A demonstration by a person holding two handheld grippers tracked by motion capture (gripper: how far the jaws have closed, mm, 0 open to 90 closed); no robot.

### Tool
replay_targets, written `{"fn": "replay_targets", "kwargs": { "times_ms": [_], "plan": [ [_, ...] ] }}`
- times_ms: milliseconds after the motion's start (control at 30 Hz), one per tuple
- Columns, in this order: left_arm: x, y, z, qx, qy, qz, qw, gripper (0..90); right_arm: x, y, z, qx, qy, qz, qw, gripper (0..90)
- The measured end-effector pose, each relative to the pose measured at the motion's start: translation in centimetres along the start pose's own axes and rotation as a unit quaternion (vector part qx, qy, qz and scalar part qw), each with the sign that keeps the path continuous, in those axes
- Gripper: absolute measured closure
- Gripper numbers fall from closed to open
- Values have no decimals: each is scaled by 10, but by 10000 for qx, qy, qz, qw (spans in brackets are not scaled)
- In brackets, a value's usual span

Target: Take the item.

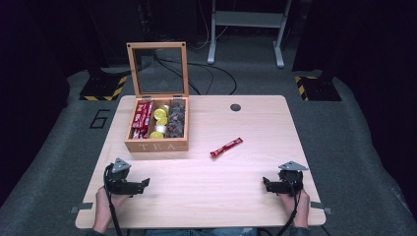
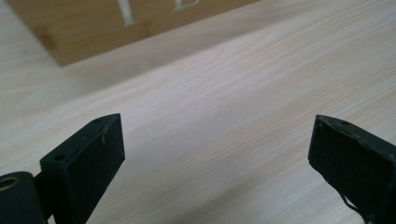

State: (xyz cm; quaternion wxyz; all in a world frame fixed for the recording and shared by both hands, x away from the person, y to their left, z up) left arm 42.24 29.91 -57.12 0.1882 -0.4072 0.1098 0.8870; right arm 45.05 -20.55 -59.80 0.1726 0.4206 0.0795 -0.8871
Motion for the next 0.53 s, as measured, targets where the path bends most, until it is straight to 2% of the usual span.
{"fn": "replay_targets", "kwargs": {
  "times_ms": [133,267,367,533],
  "plan": [
    [16,-13,-2,-130,-73,211,9997,25,0,0,0,2,2,-1,10000,42],
    [24,-21,-2,-153,3,438,9989,21,0,0,0,-4,-4,-5,10000,42],
    [27,-26,-2,-240,71,504,9984,17,0,0,0,-4,-5,-8,10000,42],
    [31,-29,-2,-318,57,443,9985,11,1,0,0,16,-26,-45,10000,29]
  ]
}}
Point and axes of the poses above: each handheld gripper's, and its own axes: z roughly backward along the jaws, x roughly out of its underside, y roughly to its right, the point moved 10 cm from there along -z, roughly forward along the jaws, and after that the axes turned 4 degrees about y, right-handed, at the moved point
